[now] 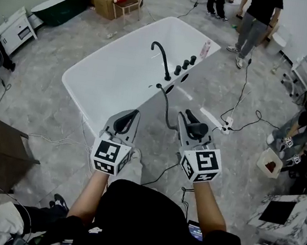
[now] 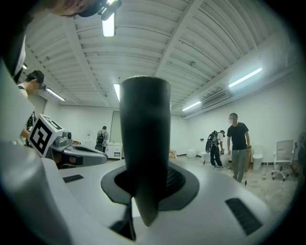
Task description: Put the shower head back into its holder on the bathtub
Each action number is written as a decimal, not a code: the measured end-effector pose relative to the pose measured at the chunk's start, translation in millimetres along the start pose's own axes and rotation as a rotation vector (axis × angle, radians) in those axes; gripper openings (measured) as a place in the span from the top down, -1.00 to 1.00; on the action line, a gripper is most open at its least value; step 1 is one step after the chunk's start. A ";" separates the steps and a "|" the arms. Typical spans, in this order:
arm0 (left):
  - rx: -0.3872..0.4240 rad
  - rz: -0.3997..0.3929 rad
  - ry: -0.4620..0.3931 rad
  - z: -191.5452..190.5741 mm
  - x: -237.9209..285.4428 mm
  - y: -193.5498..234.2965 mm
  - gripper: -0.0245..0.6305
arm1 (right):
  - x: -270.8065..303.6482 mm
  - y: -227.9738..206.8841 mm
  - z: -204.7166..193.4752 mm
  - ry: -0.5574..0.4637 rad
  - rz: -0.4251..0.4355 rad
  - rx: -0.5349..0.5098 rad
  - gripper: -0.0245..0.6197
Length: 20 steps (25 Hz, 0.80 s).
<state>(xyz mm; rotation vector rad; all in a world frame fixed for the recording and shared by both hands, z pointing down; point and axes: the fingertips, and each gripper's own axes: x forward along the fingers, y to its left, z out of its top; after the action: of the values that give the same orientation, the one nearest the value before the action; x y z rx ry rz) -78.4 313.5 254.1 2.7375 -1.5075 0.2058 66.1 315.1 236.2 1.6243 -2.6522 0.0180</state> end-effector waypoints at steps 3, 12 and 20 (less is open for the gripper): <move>-0.020 -0.016 0.006 0.0 22.5 6.6 0.88 | 20.2 -9.9 -2.5 0.004 0.005 -0.001 0.66; -0.054 -0.040 0.025 2.0 95.5 50.8 0.88 | 95.3 -45.1 -1.7 0.029 0.005 0.011 0.67; -0.059 -0.053 0.033 12.2 149.5 113.2 0.88 | 172.9 -63.1 9.5 0.032 -0.018 0.021 0.67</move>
<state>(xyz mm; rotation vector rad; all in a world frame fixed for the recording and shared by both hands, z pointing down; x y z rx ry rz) -93.4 126.2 253.8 2.7102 -1.4082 0.2011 43.6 132.2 232.0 1.6395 -2.6227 0.0712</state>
